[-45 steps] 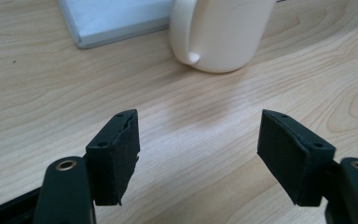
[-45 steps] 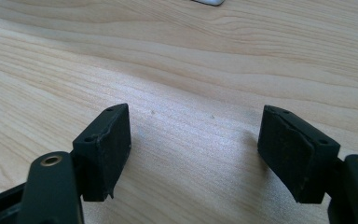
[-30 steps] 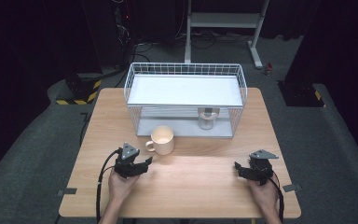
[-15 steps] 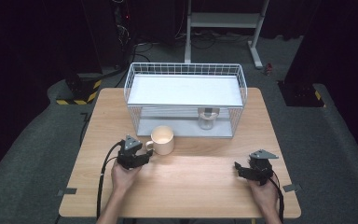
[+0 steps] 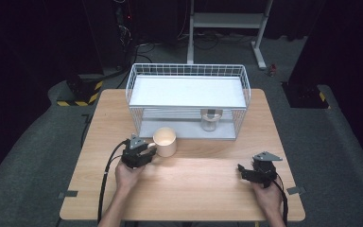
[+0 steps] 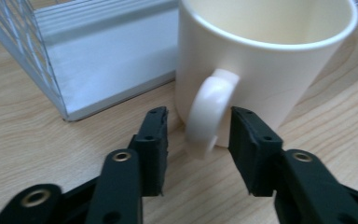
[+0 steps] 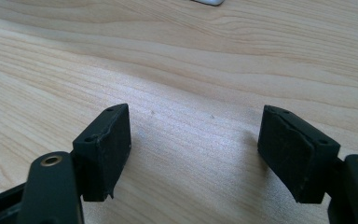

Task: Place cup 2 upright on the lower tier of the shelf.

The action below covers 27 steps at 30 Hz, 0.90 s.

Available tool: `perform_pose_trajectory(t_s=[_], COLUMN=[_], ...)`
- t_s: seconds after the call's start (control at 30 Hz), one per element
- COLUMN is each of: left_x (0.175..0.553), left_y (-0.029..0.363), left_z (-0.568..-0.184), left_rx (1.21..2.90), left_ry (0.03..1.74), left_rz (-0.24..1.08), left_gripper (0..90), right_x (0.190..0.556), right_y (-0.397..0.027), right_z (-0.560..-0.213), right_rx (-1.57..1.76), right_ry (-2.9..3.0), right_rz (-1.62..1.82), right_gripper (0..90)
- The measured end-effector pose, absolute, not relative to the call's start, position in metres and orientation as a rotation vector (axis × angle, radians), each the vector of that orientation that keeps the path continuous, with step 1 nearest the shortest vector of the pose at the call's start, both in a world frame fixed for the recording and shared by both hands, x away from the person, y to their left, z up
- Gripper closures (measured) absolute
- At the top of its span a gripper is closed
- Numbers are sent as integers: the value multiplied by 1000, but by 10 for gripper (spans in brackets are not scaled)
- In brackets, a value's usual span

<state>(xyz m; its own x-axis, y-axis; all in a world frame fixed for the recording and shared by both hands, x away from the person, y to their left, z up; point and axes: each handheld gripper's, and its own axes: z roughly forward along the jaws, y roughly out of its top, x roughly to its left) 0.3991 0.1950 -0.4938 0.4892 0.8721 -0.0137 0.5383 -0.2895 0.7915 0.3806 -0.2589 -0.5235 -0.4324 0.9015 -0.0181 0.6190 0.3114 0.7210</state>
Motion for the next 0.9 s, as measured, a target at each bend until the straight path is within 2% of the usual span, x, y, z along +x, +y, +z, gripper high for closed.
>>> perform_pose_trajectory(t_s=[0.17, 0.37, 0.9], left_x=[400, 399, 397], left_y=[196, 196, 195], left_z=[-495, -495, -495], left_rx=[1977, 1977, 1997], left_ry=[1151, 1136, 1116], left_rz=[536, 517, 537], left_gripper=[655, 778, 795], right_x=[381, 381, 381], right_y=[-259, -259, -259], right_z=[-523, -523, -523], right_rx=[1350, 1350, 1350], right_ry=[2163, 2164, 2163], right_rz=[907, 907, 907], right_gripper=[257, 257, 257])
